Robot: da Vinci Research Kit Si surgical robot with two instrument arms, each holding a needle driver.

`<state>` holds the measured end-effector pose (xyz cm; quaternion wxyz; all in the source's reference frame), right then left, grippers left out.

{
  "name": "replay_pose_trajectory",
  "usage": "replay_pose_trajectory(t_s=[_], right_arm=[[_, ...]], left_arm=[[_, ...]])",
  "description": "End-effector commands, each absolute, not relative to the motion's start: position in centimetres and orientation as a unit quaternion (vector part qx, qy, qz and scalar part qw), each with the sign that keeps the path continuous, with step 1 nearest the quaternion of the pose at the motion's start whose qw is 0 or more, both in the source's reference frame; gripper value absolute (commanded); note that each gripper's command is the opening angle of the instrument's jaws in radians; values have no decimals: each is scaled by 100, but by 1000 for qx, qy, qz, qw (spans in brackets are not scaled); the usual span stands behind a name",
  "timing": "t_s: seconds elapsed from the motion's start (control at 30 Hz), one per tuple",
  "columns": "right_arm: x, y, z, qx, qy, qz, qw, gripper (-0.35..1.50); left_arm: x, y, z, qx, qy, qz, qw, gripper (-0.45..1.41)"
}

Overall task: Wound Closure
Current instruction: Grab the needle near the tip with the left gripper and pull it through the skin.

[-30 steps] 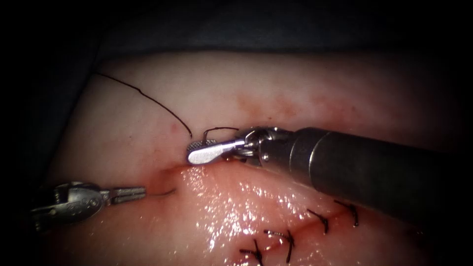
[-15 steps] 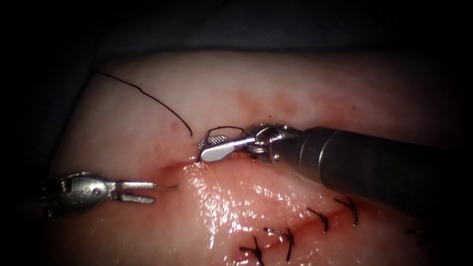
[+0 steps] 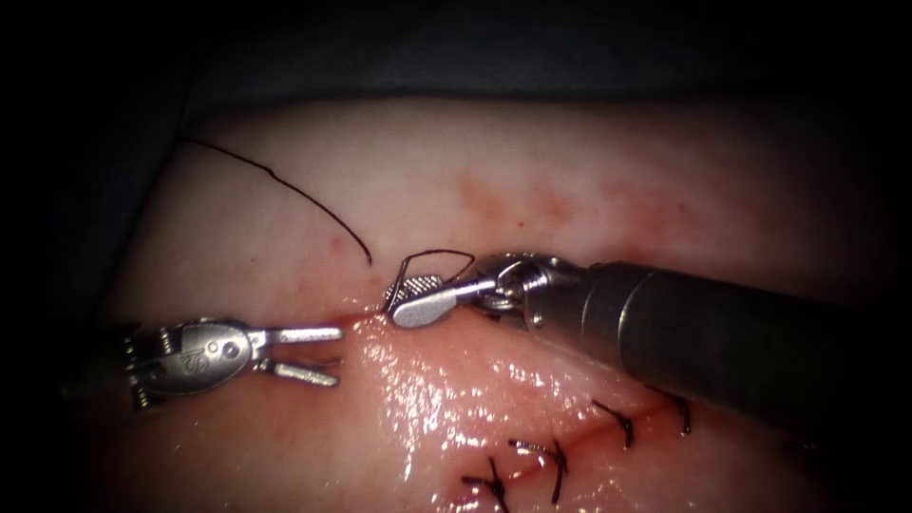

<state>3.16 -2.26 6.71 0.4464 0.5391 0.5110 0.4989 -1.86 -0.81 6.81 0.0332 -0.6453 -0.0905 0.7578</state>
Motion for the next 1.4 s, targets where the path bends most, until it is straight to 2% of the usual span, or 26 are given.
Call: replay_pose_trajectory(t_s=[0.03,0.17,0.5,0.73,0.87,0.9,0.93,1.0,1.2,1.4], right_arm=[[327,-220,673,539,512,498,446,99],[327,-220,674,539,512,497,447,98],[325,-221,676,539,512,496,447,94],[324,-223,678,539,513,496,448,91],[324,-223,678,537,514,495,450,89],[324,-223,678,537,514,495,450,89],[324,-224,678,538,514,494,450,88],[324,-224,678,536,516,493,452,88],[319,-227,676,534,519,488,455,88],[309,-231,670,533,514,478,472,86]], left_arm=[[-193,-76,685,-651,-92,753,28,-22],[-195,-75,684,-670,-105,735,12,-45],[-203,-73,673,-679,-196,707,11,-45],[-209,-64,653,-648,-298,695,96,-45],[-215,-68,642,-616,-324,701,153,-45],[-216,-68,639,-607,-327,704,170,-45],[-216,-69,635,-575,-376,689,232,-45],[-215,-69,633,-564,-395,679,254,-45],[-209,-75,621,-527,-468,646,294,-45],[-201,-88,597,-523,-480,636,304,-45]])
